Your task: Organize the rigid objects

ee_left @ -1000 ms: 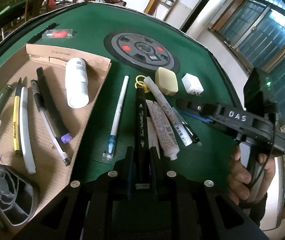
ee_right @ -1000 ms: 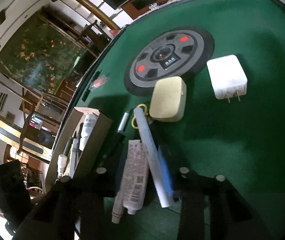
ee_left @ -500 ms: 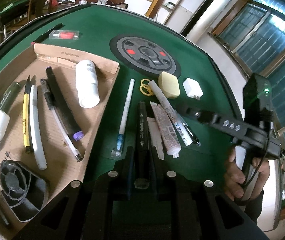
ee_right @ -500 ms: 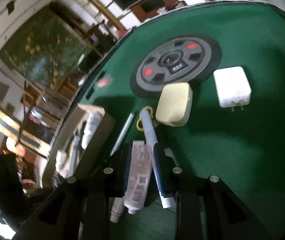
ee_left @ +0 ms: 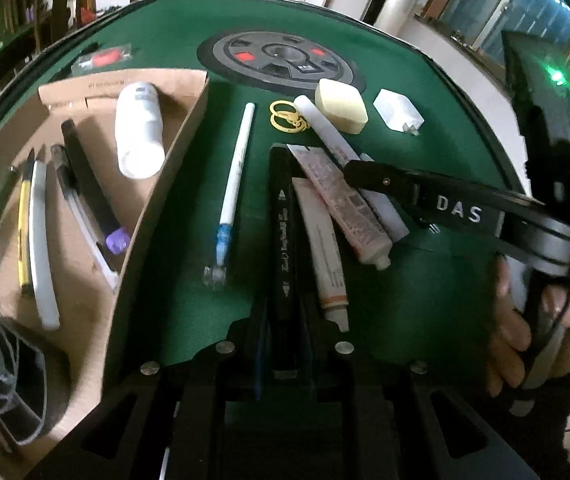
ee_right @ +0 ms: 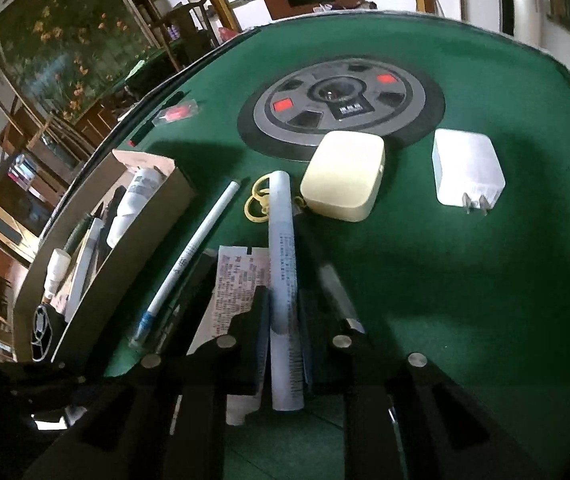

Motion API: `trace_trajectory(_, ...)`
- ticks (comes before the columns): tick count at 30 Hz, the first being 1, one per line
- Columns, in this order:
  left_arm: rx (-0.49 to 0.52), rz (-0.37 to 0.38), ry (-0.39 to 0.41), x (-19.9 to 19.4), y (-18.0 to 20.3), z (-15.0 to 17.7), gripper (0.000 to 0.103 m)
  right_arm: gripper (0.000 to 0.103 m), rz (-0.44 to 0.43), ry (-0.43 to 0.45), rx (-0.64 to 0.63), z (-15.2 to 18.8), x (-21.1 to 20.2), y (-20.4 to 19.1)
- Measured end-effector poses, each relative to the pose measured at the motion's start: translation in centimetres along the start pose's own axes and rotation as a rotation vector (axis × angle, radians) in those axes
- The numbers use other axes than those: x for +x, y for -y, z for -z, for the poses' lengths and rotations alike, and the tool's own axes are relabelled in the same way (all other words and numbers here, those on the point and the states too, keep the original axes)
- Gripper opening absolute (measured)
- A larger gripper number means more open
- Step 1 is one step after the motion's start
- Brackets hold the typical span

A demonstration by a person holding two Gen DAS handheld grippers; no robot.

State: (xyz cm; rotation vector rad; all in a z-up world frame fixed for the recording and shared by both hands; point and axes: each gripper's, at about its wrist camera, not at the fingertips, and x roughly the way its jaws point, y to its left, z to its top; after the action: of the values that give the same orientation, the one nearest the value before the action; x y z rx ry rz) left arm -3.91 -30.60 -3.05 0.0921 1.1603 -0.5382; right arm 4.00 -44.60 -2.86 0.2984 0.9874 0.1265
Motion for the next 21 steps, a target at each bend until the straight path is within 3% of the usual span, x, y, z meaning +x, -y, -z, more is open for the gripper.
trace_trajectory(6, 0.066, -0.069, 0.052, 0.5, 0.7, -0.4, 0.014, 0.014, 0.001, 0.025, -0.017, 0.1, -0.6, -0.4)
trace_trajectory(9, 0.020, 0.012, 0.099, -1.2, -0.3, -0.1, 0.014, 0.014, -0.028, 0.046, -0.002, 0.0, -1.2, -0.2)
trace_trajectory(14, -0.085, 0.168, 0.135, -5.2, -3.1, 0.3, 0.014, 0.014, -0.146, 0.123, 0.050, -0.2, -2.8, 0.5)
trace_trajectory(18, -0.148, 0.237, 0.192, -9.3, -5.5, 1.3, 0.014, 0.014, -0.175, 0.169, 0.054, -0.2, -3.5, 0.2)
trace_trajectory(21, -0.170, 0.234, 0.257, -12.1, -7.3, 1.8, 0.014, 0.014, -0.194, 0.179, 0.047, -0.1, -3.7, -0.3)
